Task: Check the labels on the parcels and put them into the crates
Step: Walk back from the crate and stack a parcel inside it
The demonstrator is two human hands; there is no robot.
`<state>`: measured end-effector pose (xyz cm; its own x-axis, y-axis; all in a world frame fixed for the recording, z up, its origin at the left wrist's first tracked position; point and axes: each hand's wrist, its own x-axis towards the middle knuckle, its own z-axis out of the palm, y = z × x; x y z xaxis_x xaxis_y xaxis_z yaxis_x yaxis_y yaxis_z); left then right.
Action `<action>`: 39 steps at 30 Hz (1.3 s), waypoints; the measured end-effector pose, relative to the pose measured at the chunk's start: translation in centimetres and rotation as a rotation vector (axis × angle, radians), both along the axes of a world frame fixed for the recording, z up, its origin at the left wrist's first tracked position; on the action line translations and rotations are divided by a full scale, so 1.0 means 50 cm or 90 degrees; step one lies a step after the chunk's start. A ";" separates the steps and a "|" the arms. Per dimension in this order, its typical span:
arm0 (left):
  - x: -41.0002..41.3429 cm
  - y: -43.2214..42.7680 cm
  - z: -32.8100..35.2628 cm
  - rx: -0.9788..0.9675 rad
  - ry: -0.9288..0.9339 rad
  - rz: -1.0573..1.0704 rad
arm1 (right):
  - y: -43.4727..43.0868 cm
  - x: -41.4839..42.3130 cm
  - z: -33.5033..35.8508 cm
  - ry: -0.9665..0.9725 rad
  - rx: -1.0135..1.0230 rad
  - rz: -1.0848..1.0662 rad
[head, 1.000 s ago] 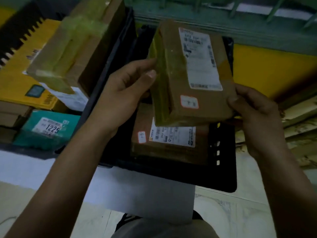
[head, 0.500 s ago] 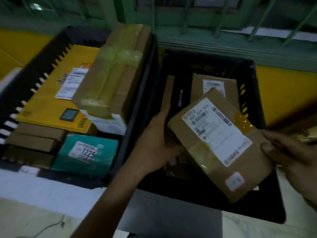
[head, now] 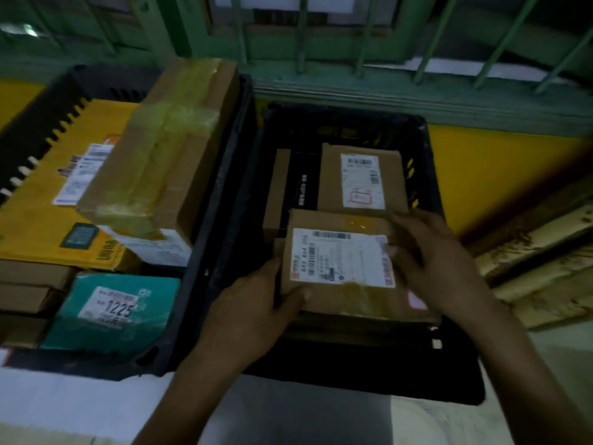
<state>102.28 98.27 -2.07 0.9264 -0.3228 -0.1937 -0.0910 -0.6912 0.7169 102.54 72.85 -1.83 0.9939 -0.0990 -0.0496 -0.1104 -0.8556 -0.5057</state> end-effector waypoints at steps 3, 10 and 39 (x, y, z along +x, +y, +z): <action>0.018 -0.013 0.005 -0.163 0.113 0.060 | -0.008 -0.025 -0.002 -0.031 -0.052 0.031; 0.045 -0.063 -0.017 -0.423 0.375 0.289 | -0.030 -0.042 0.005 0.057 -0.061 0.077; 0.295 -0.230 0.032 -0.578 -0.010 0.590 | -0.080 0.158 0.031 -0.066 -0.102 -0.031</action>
